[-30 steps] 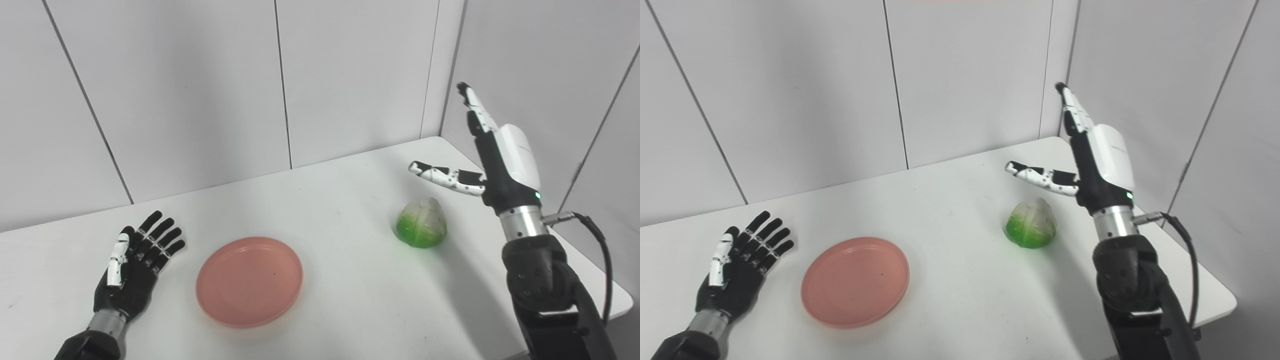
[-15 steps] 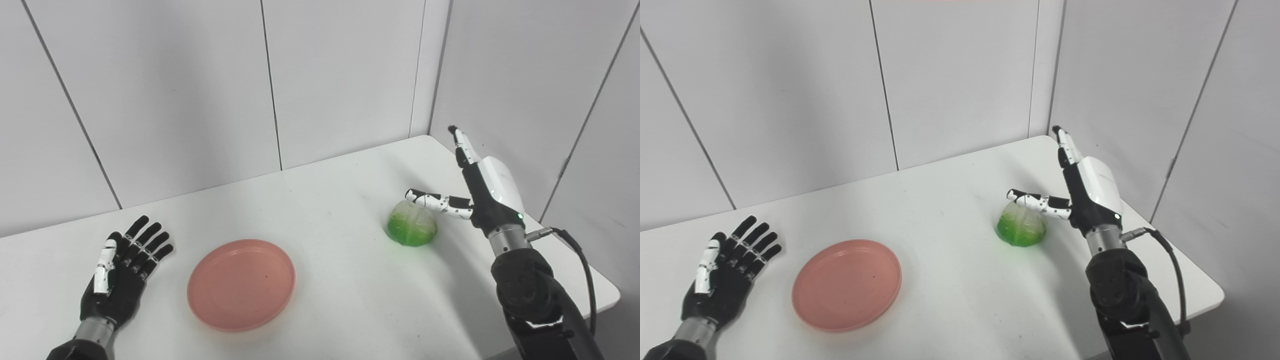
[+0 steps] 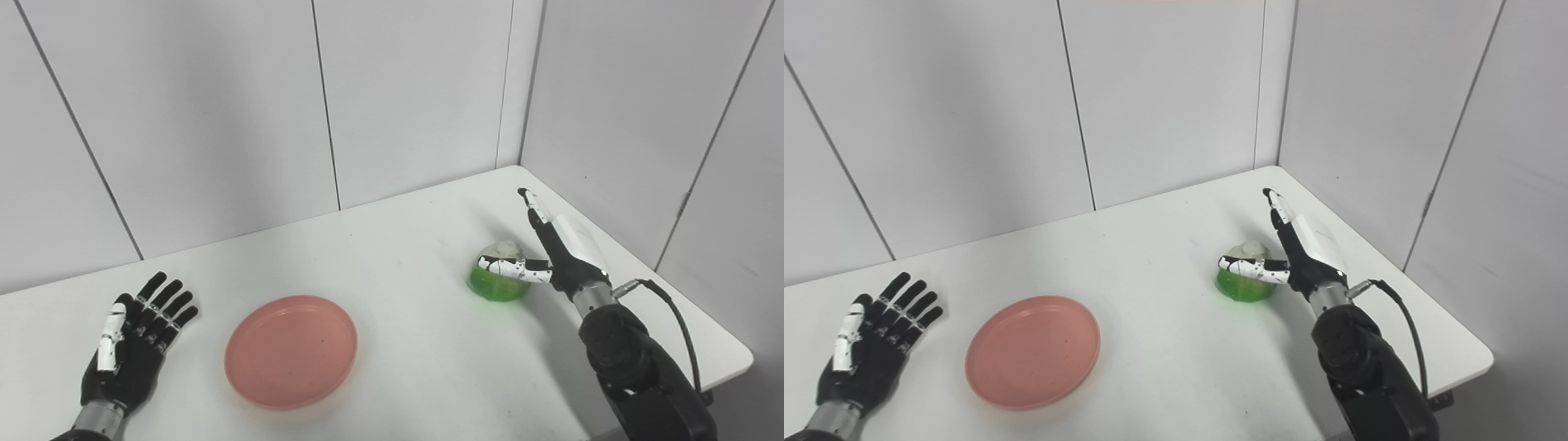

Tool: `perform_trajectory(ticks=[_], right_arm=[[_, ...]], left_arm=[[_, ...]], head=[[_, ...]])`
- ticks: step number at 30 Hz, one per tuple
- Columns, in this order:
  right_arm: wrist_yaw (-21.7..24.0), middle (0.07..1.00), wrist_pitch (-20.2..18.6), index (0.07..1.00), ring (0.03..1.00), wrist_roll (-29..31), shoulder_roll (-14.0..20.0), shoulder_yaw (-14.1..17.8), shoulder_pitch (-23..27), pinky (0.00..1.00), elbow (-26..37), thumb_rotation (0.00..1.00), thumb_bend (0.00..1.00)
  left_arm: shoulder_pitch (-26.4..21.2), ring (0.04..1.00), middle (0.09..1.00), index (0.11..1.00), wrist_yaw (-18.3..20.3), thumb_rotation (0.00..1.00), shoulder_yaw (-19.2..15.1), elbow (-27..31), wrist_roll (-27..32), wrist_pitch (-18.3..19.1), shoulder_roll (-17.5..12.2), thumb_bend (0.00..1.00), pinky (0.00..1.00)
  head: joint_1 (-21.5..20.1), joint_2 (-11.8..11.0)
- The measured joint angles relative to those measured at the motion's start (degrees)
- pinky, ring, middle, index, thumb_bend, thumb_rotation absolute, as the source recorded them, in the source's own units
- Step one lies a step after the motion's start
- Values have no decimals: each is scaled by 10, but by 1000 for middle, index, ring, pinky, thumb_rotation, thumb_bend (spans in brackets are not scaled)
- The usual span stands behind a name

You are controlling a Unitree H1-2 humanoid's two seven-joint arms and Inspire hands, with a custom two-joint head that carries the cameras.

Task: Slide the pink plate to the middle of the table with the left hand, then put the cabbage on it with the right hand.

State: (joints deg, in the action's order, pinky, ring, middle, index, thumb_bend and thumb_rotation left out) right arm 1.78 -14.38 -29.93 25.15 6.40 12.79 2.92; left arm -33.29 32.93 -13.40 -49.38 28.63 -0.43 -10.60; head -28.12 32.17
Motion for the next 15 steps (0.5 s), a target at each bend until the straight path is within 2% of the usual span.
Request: perform_trajectory(ticks=[11,15], right_arm=[[-1,1000,0,1000,985,8,14,-4,15,880,-52,593,1000],[-1,1000,0,1000,987,8,15,-4,19,871,-62,575,1000]], left_arm=[[5,818,832,827,5,842,1,7,3,7,-6,406,790],[6,822,835,827,5,817,0,9,3,8,-6,411,793]], head=[[0,9],[0,12]])
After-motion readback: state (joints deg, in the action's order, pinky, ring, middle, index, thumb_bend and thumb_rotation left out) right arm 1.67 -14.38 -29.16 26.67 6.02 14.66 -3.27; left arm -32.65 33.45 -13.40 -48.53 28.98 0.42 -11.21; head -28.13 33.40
